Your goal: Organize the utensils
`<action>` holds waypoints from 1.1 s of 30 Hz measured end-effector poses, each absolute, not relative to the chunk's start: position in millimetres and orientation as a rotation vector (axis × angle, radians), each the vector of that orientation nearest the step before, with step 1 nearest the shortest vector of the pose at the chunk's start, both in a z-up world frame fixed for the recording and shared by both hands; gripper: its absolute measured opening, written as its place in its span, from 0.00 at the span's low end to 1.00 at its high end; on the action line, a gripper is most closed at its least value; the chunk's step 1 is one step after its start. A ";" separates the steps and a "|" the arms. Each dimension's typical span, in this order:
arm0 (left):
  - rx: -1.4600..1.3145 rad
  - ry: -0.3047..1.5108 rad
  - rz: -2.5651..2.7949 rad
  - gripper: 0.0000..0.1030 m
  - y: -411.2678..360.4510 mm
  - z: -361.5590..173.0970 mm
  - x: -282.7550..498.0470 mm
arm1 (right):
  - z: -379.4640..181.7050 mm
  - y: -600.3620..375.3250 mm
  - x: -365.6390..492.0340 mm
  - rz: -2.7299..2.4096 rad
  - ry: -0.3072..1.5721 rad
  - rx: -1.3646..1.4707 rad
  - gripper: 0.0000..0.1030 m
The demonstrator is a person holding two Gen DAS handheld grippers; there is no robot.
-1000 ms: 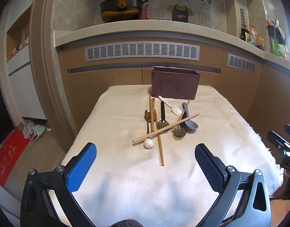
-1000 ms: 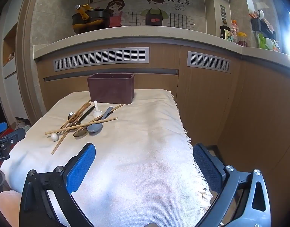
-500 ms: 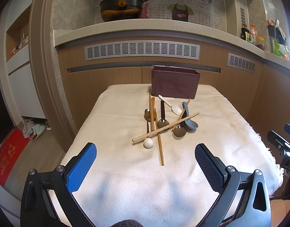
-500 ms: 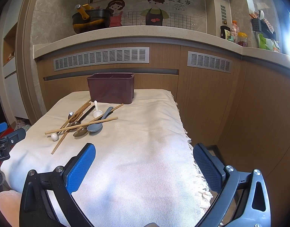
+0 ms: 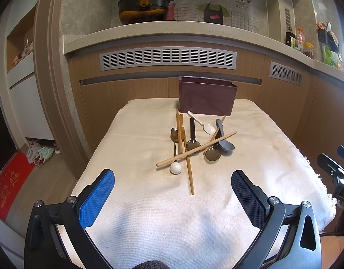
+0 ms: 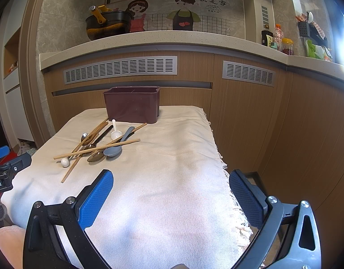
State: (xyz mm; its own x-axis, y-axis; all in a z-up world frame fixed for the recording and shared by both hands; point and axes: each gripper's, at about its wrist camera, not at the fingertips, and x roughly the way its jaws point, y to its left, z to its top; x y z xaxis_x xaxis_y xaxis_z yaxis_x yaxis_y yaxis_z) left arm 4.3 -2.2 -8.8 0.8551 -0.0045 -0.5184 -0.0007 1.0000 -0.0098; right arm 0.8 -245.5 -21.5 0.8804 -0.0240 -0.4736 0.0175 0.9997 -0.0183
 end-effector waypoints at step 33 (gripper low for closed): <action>-0.011 0.551 -0.003 1.00 -1.7 -9.0 5.2 | -22.7 -246.6 4.6 -0.018 0.496 -0.011 1.00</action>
